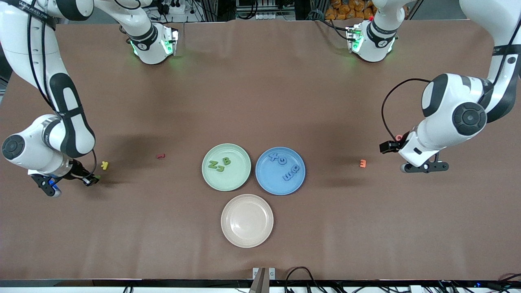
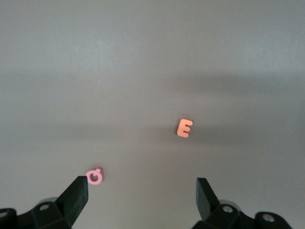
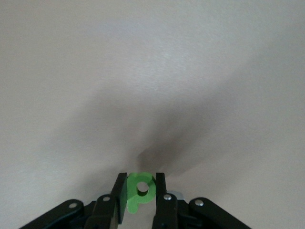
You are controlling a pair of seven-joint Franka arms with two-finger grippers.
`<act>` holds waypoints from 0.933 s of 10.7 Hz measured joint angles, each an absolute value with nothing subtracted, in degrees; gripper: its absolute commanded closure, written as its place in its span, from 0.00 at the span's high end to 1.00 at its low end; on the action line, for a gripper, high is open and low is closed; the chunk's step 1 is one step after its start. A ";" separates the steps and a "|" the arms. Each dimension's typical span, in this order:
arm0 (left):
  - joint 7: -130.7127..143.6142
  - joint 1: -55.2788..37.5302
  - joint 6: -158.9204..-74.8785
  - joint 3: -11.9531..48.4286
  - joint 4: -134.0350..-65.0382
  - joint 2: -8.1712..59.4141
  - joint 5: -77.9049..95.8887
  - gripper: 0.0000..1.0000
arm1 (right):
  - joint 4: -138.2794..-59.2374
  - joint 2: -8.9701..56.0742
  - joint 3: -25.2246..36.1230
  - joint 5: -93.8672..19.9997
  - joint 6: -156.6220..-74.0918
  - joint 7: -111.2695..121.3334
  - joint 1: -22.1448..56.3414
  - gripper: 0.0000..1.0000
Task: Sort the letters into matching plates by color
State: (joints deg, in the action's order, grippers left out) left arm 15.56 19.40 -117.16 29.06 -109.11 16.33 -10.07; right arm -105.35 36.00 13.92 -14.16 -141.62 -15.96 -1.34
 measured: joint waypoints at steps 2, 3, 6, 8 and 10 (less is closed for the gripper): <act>11.92 15.29 -116.08 22.94 -107.75 14.45 -8.58 1.00 | -101.48 35.80 13.84 -14.01 -136.26 -15.62 -1.04 0.21; 8.34 8.78 -115.13 14.92 -107.18 12.92 -5.33 1.00 | -100.07 35.70 13.79 -14.01 -134.84 -15.61 -0.63 0.21; 2.77 0.40 -109.93 4.68 -106.24 5.56 -2.05 1.00 | -97.81 35.61 11.33 -10.05 -131.66 -15.34 1.45 0.21; 2.80 -0.22 -105.44 4.43 -103.49 1.82 -1.96 1.00 | -94.93 35.52 8.96 -5.57 -127.31 -15.13 2.76 0.21; 3.82 -0.45 -104.48 4.28 -101.93 -1.51 -1.95 1.00 | -93.45 35.45 6.82 -5.05 -126.39 -14.65 4.36 0.22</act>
State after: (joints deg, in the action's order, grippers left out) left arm 3.82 -0.45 -104.48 4.28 -101.93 -1.51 -1.95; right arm -93.45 35.45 6.82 -5.05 -126.39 -14.65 4.36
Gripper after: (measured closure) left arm 0.000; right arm 0.722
